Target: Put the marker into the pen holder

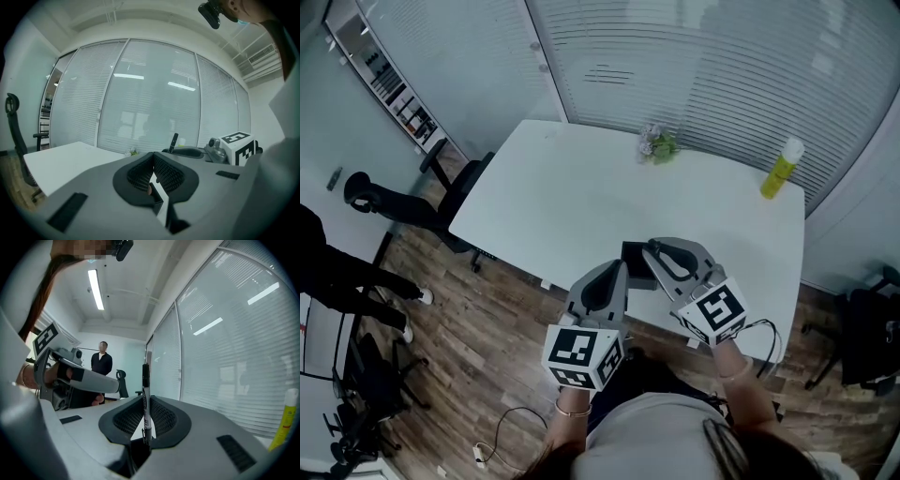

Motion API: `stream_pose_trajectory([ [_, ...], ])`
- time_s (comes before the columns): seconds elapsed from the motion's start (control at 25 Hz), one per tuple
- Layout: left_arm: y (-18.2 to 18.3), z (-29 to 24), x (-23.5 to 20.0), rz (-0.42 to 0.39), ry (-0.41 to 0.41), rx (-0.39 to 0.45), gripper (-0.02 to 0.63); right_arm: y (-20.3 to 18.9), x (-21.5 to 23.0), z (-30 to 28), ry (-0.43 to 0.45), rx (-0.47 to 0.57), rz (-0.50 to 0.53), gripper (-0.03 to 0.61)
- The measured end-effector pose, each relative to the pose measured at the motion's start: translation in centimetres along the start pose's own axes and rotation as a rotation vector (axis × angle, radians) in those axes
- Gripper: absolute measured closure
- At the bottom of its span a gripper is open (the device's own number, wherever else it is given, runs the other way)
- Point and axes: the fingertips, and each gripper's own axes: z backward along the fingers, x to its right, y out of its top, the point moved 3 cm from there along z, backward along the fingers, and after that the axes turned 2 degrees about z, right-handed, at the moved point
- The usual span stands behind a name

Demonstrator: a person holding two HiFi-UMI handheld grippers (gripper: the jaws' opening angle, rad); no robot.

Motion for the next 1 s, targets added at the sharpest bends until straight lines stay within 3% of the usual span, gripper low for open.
stream_pose_trajectory([
  [1.0,-0.4,-1.9,-2.7,0.009,-0.023,-0.033,0.595,-9.8,0.0,-4.5,0.038,-0.319,-0.045,0.509],
])
